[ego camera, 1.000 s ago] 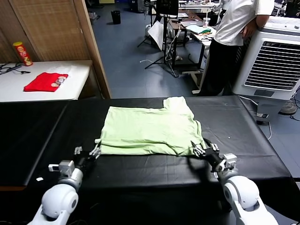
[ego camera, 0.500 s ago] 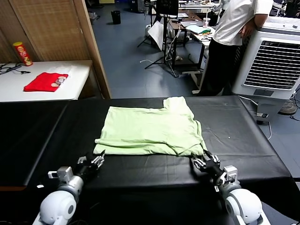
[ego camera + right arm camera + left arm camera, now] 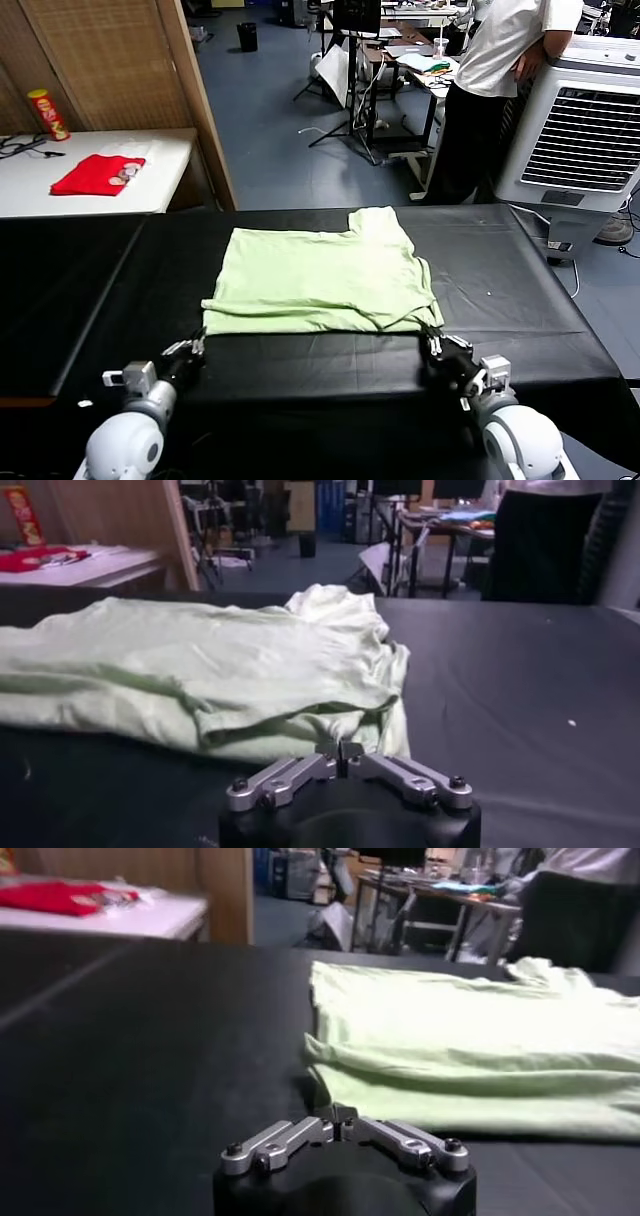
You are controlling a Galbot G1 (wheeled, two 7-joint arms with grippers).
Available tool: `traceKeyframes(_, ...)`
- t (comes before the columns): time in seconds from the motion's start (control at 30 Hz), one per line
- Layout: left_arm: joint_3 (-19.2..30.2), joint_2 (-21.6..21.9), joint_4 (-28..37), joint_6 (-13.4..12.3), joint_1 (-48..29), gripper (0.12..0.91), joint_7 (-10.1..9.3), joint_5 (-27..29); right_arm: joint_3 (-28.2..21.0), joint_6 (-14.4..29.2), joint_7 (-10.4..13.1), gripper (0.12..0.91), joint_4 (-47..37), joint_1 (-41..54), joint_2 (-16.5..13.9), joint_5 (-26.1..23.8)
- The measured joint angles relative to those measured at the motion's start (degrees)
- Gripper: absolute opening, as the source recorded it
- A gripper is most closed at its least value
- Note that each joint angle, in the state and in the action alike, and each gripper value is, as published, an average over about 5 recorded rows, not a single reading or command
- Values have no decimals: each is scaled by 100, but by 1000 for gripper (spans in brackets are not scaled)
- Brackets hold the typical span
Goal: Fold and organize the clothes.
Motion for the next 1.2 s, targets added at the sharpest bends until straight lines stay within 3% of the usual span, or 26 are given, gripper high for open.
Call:
traceKeyframes(0.33,-220,254,-856,284,876,126,-56,31,183,-350,120,126,673,-782,-139,122)
traceKeyframes(0.43,-312,347,-1099,385,1183,126,-60,32,237,-384,114,202,806,-974,-136,125)
traceKeyframes(0.57,-389,406,-1299,504,1446,137,-146,42,333,-529,107,426,997,-1197,-122,131)
traceKeyframes(0.67,-441,417,-1398,610,1552,234,-264,52,430,-647,116,576,1209,-1375,-142,179)
traceKeyframes(0.83,-595,492,-1576,1049,1697,517,-404,20,679,-681,119,771,1595,-1582,-228,481)
traceKeyframes(0.93,-717,523,-1698,1250,1685,676,-426,-179,777,-436,68,795,1627,-1448,-307,645)
traceKeyframes(1.03,-776,589,-1728,1210,1475,774,-491,-461,739,-224,64,798,1394,-991,-397,684)
traceKeyframes(1.2,-486,809,-1336,1289,478,797,-619,-1032,367,-243,273,798,657,355,-441,728)
